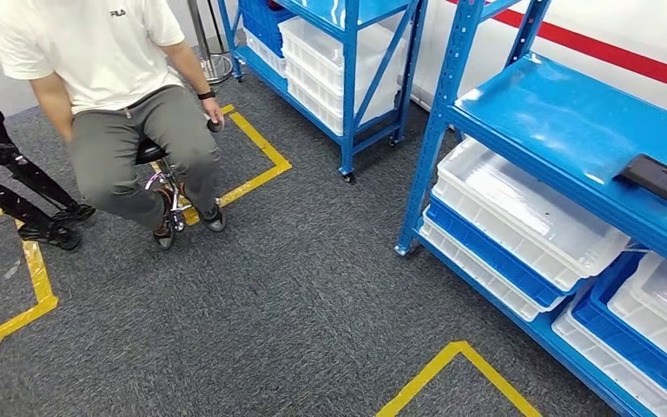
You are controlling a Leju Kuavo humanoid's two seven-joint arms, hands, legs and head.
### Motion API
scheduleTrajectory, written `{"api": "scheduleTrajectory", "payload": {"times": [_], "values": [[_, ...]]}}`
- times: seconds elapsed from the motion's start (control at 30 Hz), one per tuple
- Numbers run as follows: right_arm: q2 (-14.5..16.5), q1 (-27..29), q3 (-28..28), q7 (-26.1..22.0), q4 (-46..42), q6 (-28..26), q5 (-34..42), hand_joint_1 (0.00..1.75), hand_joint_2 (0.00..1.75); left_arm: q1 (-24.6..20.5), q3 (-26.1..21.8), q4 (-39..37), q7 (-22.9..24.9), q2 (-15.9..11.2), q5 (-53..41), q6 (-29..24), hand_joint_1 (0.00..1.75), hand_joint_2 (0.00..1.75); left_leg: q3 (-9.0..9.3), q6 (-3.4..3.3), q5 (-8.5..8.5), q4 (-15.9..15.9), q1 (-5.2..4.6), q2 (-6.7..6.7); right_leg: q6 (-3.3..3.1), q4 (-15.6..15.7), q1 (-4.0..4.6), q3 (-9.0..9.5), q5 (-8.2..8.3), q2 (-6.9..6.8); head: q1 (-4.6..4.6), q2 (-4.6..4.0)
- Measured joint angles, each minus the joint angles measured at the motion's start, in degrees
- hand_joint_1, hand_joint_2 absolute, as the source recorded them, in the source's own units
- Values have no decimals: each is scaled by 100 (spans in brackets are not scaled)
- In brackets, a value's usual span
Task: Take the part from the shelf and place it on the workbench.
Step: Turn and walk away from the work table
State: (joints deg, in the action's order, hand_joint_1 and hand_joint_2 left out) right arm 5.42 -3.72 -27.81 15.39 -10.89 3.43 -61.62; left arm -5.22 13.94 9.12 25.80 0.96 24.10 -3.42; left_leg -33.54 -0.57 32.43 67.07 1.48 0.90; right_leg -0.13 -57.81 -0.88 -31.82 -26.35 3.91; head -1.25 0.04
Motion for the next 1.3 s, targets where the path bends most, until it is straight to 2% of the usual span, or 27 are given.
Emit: {"api": "scheduleTrajectory", "payload": {"times": [0.03, 0.07, 0.13, 0.2, 0.23, 0.27, 0.33, 0.37, 0.4, 0.43, 0.47, 0.53, 0.57, 0.63, 0.7, 0.77, 0.83, 0.87, 0.9, 0.93, 0.97, 1.0, 1.07, 1.13, 1.2, 1.27, 1.3], "values": [[8, 1, -4, -25, -1, -9, 11, 0, 0, -6, 1, 25, -313, 0, -209, -307, 0, 0, 158, -35, -184, -375, -2, 111, 10, -3, 13, 1, 5, 66, 2, 0], [18, -3, -13, -55, -1, -21, 23, 0, 0, -20, 2, 53, -866, 20, -467, -815, 0, 0, 274, -61, -306, -669, -6, 200, 25, -7, 24, -11, 14, 124, 4, 0], [43, -7, -34, -98, -1, -49, 35, 0, 0, -65, 2, 96, -2626, 102, -870, -2048, 0, 0, 341, -88, -343, -879, -33, 282, 80, -4, 31, -61, 46, 202, 8, 0], [62, -1, -48, -104, 1, -75, 37, 0, 0, -115, -1, 114, -4472, 176, -968, -2744, 0, 0, 345, -132, -399, -948, -52, 187, 144, 3, 22, -125, 74, 231, 5, 0], [66, 0, -51, -105, 1, -85, 37, 0, 0, -134, -1, 119, -5110, 203, -974, -2815, 0, 0, 355, -166, -437, -998, -52, 133, 160, -58, 23, -175, 39, 144, 7, 0], [69, -3, -56, -105, 1, -91, 40, 0, 0, -148, -1, 121, -5486, 228, -980, -2795, 0, 0, 365, -197, -474, -1046, -47, 64, 158, -230, 28, -275, -63, 21, 15, 0], [69, -15, -63, -105, 1, -98, 45, 0, 0, -149, 3, 123, -5492, 279, -1003, -2725, 0, 0, 361, -225, -503, -1082, -52, -98, 128, -880, 22, -596, -412, -236, 30, 0], [69, -19, -68, -105, 1, -100, 46, 0, 0, -133, 5, 123, -5313, 298, -1021, -2677, 0, 0, 354, -227, -503, -1080, -55, -191, 133, -1260, 12, -778, -577, -281, 42, 0], [68, -16, -73, -106, 1, -101, 45, 0, 0, -112, 8, 123, -5154, 311, -1041, -2594, 0, 0, 345, -226, -502, -1078, -54, -277, 164, -1517, -1, -891, -665, -302, 44, 0], [64, -8, -80, -106, 1, -101, 44, 0, 0, -91, 11, 122, -5058, 320, -1057, -2492, 0, 0, 339, -221, -500, -1076, -49, -355, 220, -1583, -19, -898, -666, -325, 49, 0], [58, 3, -87, -106, 1, -101, 43, 0, 0, -73, 15, 122, -5023, 323, -1070, -2383, 0, 0, 338, -212, -497, -1073, -40, -420, 293, -1415, -43, -781, -582, -361, 54, 0], [46, 17, -96, -107, 1, -101, 40, 0, 0, -66, 19, 122, -4991, 323, -1080, -2251, 0, 0, 352, -165, -481, -1062, -34, -510, 422, -636, -93, -316, -315, -543, 64, 0], [45, 12, -97, -110, 0, -99, 39, 0, 0, -64, 20, 122, -4984, 322, -1081, -2224, 0, 0, 361, -122, -460, -1050, -47, -551, 428, -293, -98, -116, -206, -642, 72, 0], [53, -1, -99, -117, 0, -97, 38, 0, 0, -66, 20, 123, -4980, 319, -1084, -2200, 0, 0, 386, -41, -433, -1030, -77, -635, 345, -4, -84, 41, -112, -722, 57, 0], [59, 1, -101, -120, 1, -95, 38, 0, 0, -79, 20, 129, -4967, 319, -1086, -2171, 0, 0, 410, 20, -416, -1019, -58, -706, 226, -1, -78, 16, -88, -620, 28, 0], [58, 5, -102, -120, 1, -94, 36, 0, 0, -92, 28, 139, -4883, 318, -1118, -2063, 0, 0, 348, 72, -248, -828, -10, -545, 134, 5, -92, 15, -70, -525, 22, 0], [60, -4, -103, -120, 1, -91, 34, 0, 0, -83, 61, 142, -4778, 305, -1152, -1735, 0, 0, 67, 96, 131, -197, 11, -251, 65, 8, -79, 13, -47, -423, 10, 0], [61, -9, -105, -120, 1, -89, 33, 0, 0, -70, 82, 142, -4734, 292, -1152, -1484, 0, 0, -124, 94, 306, 197, 11, -168, 44, 6, -60, 2, -39, -365, 5, 0], [63, -11, -109, -120, 1, -85, 33, 0, 0, -55, 101, 141, -4695, 277, -1145, -1201, 0, 0, -285, 86, 401, 507, 9, -125, 32, 5, -39, -4, -32, -301, 5, 0], [65, -7, -115, -120, 1, -80, 33, 0, 0, -44, 113, 141, -4655, 260, -1137, -963, 0, 0, -367, 67, 383, 636, 6, -107, 22, 4, -18, -5, -27, -236, 7, 0], [66, -4, -124, -120, 1, -75, 33, 0, 0, -40, 119, 141, -4614, 244, -1130, -786, 0, 0, -346, 34, 249, 544, 1, -91, 18, 4, 1, -1, -24, -168, 7, 0], [67, -2, -134, -115, 1, -72, 34, 0, 0, -40, 122, 141, -4582, 227, -1125, -674, 0, 0, -230, -13, 37, 255, -9, -54, 14, 4, 18, 6, -20, -101, 7, 0], [83, -5, -152, -102, 1, -69, 35, 0, 0, -50, 128, 141, -4531, 178, -1124, -576, 0, 0, 101, -139, -335, -498, -38, 138, 14, 2, 47, 10, -12, 16, 13, 0], [110, -11, -178, -88, 1, -68, 35, 0, 0, -67, 141, 140, -4497, 137, -1144, -583, 0, 0, 266, -221, -432, -867, -77, 260, 41, 1, 42, -17, 7, 107, 13, 0], [126, -11, -202, -84, 1, -79, 35, 0, 0, -89, 158, 141, -4470, 122, -1170, -610, 0, 0, 286, -246, -450, -934, -100, 184, 100, 19, 37, -57, 39, 178, 10, 0], [123, -9, -224, -129, 0, -165, 49, 0, 0, -108, 166, 142, -4431, 116, -1188, -620, 0, 0, 323, -253, -529, -1056, -82, 72, 125, -111, 59, -157, -23, 61, 22, 0], [120, -11, -243, -221, -1, -270, 83, 0, 0, -107, 168, 142, -4412, 116, -1193, -629, 0, 0, 335, -252, -566, -1112, -67, 3, 115, -328, 69, -278, -139, -51, 36, 0]]}}
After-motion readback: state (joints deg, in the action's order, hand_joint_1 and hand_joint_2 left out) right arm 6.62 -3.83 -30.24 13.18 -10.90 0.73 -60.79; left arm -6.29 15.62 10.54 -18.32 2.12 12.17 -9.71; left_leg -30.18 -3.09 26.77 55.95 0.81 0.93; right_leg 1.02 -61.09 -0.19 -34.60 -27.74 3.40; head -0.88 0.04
